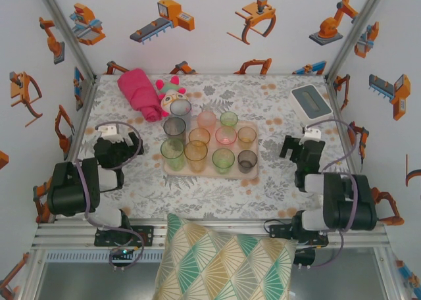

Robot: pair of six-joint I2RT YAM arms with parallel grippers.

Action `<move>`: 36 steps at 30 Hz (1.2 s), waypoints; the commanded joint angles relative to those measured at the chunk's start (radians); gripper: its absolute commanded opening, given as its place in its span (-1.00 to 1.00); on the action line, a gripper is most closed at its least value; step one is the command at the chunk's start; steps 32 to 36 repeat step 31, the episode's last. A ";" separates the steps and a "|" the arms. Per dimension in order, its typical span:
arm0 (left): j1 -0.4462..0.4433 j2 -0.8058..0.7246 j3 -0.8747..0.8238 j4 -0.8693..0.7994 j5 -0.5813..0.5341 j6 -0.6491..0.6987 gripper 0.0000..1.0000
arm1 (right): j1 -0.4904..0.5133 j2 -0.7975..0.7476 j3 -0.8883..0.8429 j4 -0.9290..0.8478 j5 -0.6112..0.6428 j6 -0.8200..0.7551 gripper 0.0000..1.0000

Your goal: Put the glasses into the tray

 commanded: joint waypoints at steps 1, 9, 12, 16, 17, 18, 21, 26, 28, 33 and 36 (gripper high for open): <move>-0.013 -0.042 0.016 -0.029 -0.080 0.010 0.94 | -0.006 0.133 0.016 0.284 -0.062 0.002 0.96; -0.042 -0.023 0.081 -0.118 -0.124 0.027 0.94 | -0.007 0.106 0.118 0.049 -0.082 -0.011 0.99; -0.046 -0.027 0.086 -0.135 -0.131 0.030 0.94 | -0.006 0.106 0.137 0.012 -0.101 -0.021 0.99; -0.061 -0.025 0.107 -0.176 -0.158 0.041 0.94 | -0.007 0.108 0.139 0.013 -0.113 -0.022 0.99; -0.067 -0.025 0.112 -0.182 -0.164 0.045 0.94 | -0.006 0.108 0.139 0.012 -0.112 -0.023 0.99; -0.070 -0.022 0.117 -0.184 -0.173 0.048 0.94 | -0.007 0.108 0.139 0.012 -0.112 -0.022 0.99; -0.082 -0.024 0.124 -0.203 -0.186 0.057 0.94 | -0.008 0.107 0.139 0.012 -0.112 -0.022 0.99; -0.093 -0.022 0.130 -0.212 -0.207 0.066 0.94 | -0.006 0.108 0.140 0.011 -0.112 -0.023 0.99; -0.095 -0.021 0.131 -0.214 -0.209 0.068 0.94 | -0.007 0.108 0.145 0.000 -0.113 -0.024 0.99; -0.098 -0.021 0.132 -0.214 -0.214 0.070 0.94 | -0.007 0.107 0.143 -0.001 -0.112 -0.026 0.99; -0.098 -0.021 0.132 -0.214 -0.214 0.070 0.94 | -0.007 0.107 0.143 -0.001 -0.112 -0.026 0.99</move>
